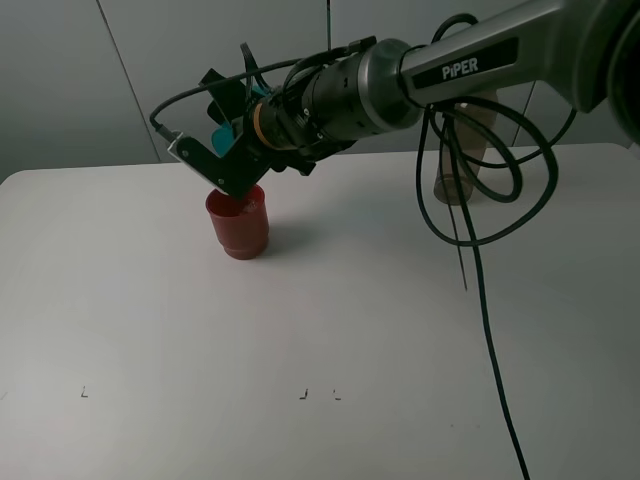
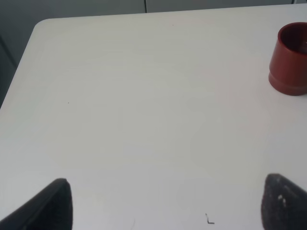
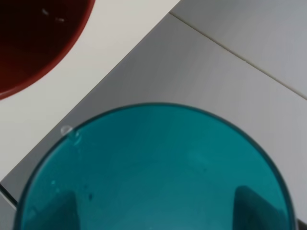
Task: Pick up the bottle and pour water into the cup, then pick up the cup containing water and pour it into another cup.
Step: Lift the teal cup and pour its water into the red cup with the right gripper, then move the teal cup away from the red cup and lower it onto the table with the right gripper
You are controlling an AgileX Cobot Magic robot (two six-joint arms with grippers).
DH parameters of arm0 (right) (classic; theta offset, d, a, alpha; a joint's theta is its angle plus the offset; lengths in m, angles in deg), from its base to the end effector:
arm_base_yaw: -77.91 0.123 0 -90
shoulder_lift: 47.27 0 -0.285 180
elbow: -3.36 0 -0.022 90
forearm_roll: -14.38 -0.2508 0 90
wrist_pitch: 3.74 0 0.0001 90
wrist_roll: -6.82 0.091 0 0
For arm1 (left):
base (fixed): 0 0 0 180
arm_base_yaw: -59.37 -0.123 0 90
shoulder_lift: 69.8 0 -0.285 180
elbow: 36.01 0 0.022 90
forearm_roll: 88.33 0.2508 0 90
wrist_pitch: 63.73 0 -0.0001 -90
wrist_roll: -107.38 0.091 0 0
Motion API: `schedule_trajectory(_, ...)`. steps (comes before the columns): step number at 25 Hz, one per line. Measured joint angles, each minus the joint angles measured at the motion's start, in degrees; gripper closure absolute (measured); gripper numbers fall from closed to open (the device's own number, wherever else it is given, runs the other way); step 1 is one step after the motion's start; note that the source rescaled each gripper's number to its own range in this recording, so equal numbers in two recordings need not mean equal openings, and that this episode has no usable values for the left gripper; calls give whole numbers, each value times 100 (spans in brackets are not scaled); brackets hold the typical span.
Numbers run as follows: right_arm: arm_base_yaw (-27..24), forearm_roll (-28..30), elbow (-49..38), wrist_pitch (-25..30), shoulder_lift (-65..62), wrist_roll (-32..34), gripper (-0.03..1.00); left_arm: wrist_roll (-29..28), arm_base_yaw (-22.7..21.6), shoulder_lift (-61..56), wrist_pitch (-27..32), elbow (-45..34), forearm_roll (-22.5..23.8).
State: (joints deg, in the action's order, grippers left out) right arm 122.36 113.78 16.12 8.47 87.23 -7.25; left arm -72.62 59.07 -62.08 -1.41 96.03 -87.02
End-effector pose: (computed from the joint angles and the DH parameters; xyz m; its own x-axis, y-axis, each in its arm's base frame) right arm 0.3717 0.3379 0.1690 0.6509 -0.6161 0.4436 -0.1009 -0.6493 -0.7538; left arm -0.0074 0.0018 0.2781 -0.4696 0.0082 -0.8828 -0.0181 0.9997 0.0189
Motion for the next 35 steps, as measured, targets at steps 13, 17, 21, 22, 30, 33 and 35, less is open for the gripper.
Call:
schedule_trajectory(13, 0, -560, 0, -37, -425, 5083, 89, 0, 0, 0, 0, 0, 0)
schedule_trajectory(17, -48, -1217, 4, -47, -596, 6090, 89, 0, 0, 0, 0, 0, 0)
schedule_trajectory(21, -101, -2372, -20, -72, -713, 6268, 89, 0, 0, 0, 0, 0, 0)
schedule_trajectory(22, -127, -2695, -71, -72, -791, 6283, 89, 0, 0, 0, 0, 0, 0)
schedule_trajectory(30, -423, -4782, -1122, -127, -1614, 5694, 89, 0, 0, 0, 0, 0, 0)
schedule_trajectory(33, -510, -5544, -1589, -138, -1972, 5078, 89, 0, 0, 0, 0, 0, 0)
schedule_trajectory(35, -563, -6046, -1911, -270, -2179, 4620, 89, 0, 0, 0, 0, 0, 0)
